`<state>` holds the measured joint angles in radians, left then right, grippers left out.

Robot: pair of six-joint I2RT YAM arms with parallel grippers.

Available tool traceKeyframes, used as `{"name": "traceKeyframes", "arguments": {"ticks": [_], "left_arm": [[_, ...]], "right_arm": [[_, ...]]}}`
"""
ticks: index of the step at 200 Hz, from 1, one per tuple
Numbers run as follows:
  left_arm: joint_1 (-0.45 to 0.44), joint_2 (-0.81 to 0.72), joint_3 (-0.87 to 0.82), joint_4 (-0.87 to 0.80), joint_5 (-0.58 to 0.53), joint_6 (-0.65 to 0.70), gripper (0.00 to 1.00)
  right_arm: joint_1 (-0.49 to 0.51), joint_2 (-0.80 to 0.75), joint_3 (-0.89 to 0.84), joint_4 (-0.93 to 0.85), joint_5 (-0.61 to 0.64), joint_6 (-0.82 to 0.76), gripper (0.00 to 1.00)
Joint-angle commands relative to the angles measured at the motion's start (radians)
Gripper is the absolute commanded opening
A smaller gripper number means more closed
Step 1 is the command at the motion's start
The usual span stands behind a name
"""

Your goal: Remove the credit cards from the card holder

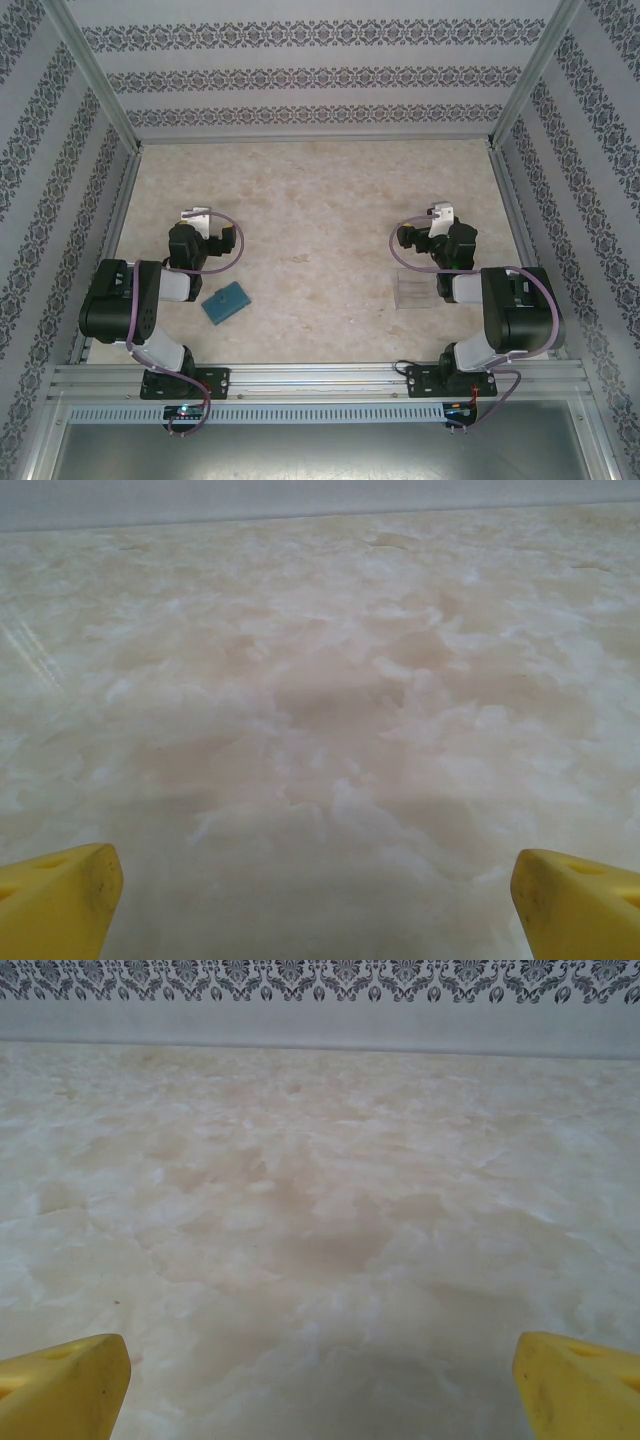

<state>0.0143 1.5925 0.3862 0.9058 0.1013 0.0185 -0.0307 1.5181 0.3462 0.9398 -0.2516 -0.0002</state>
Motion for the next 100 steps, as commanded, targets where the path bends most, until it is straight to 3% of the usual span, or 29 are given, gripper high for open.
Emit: {"name": "traceKeyframes", "arguments": {"ticks": [1, 58, 81, 100], "left_arm": [[-0.003, -0.009, -0.007, 0.042, 0.013, 0.009, 1.0], [-0.003, -0.008, -0.007, 0.042, 0.015, 0.009, 1.0], [-0.003, -0.008, -0.007, 0.04, 0.014, 0.009, 1.0], [-0.002, -0.008, -0.005, 0.04, 0.014, 0.009, 1.0]], "right_arm": [[-0.005, 0.009, -0.01, 0.044, -0.018, -0.004, 0.98], [-0.006, 0.009, -0.009, 0.043, -0.016, -0.001, 0.98], [-0.006, 0.011, 0.025, 0.016, 0.113, 0.043, 0.98], [-0.005, 0.011, 0.024, 0.015, 0.128, 0.046, 0.98]]}}
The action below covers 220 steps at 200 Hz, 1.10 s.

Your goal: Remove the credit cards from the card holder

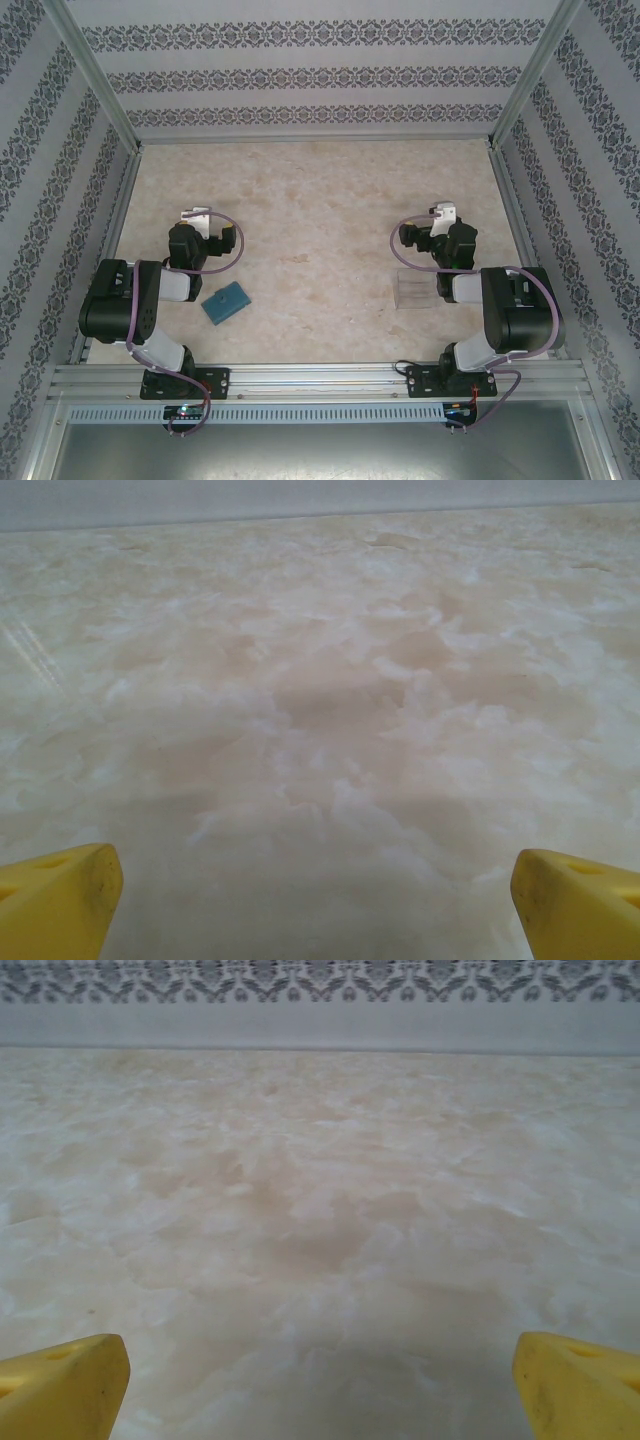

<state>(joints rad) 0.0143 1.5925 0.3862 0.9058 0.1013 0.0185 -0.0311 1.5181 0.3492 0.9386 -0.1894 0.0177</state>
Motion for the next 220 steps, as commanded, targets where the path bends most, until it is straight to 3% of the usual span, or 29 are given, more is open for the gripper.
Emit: {"name": "traceKeyframes", "arguments": {"ticks": [1, 29, 50, 89, 129, 157, 220], "left_arm": [[-0.003, -0.008, -0.005, 0.04, 0.014, 0.008, 1.0], [-0.002, -0.008, -0.006, 0.038, 0.013, 0.007, 1.0], [-0.004, -0.015, 0.011, 0.004, -0.066, -0.017, 1.0], [-0.018, -0.116, -0.03, -0.001, -0.091, -0.005, 1.0], [-0.1, -0.259, 0.04, -0.229, -0.227, 0.04, 1.0], [-0.164, -0.325, 0.13, -0.428, -0.288, -0.035, 1.0], [-0.319, -0.256, 0.472, -0.96, -0.123, -0.298, 0.92]], "right_arm": [[-0.004, 0.01, 0.022, 0.016, 0.066, 0.028, 0.98], [0.015, 0.005, 0.024, 0.007, 0.109, 0.019, 0.98], [0.033, -0.035, 0.02, -0.019, 0.147, 0.007, 0.98], [0.056, -0.179, 0.061, -0.252, 0.198, 0.019, 0.98], [0.062, -0.327, 0.147, -0.59, 0.179, 0.127, 0.95], [0.063, -0.399, 0.248, -0.877, 0.134, 0.223, 0.89], [0.06, -0.426, 0.474, -1.465, 0.049, 0.37, 0.73]]}}
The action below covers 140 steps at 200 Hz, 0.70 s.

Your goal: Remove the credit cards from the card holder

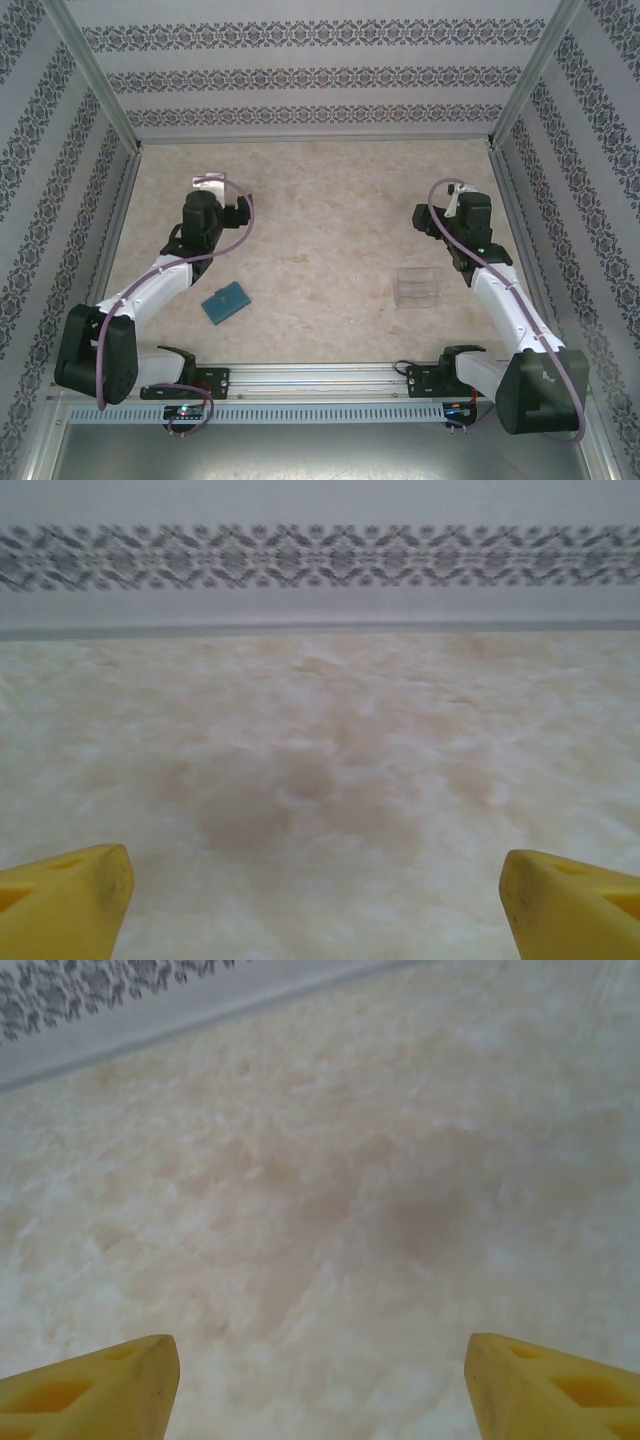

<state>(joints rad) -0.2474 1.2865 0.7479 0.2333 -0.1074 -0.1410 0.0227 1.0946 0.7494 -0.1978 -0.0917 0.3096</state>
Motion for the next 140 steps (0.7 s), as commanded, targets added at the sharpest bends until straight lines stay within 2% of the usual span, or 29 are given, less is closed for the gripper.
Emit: {"name": "traceKeyframes", "arguments": {"ticks": [1, 38, 63, 101, 140], "left_arm": [[-0.06, 0.054, 0.116, -0.294, 0.088, -0.143, 0.92], [-0.158, 0.192, 0.266, -0.449, 0.22, -0.285, 0.9], [-0.202, 0.271, 0.301, -0.474, 0.293, -0.365, 0.88], [-0.261, 0.34, 0.344, -0.511, 0.311, -0.378, 0.88], [-0.263, 0.355, 0.362, -0.565, 0.291, -0.37, 0.87]], "right_arm": [[0.007, -0.002, 0.076, -0.335, -0.05, 0.078, 0.73], [-0.015, 0.007, 0.123, -0.514, -0.041, 0.125, 0.61], [-0.039, -0.013, 0.111, -0.575, 0.005, 0.137, 0.55], [-0.067, -0.036, 0.06, -0.587, 0.037, 0.127, 0.49], [-0.072, -0.008, 0.033, -0.57, 0.045, 0.114, 0.42]]}}
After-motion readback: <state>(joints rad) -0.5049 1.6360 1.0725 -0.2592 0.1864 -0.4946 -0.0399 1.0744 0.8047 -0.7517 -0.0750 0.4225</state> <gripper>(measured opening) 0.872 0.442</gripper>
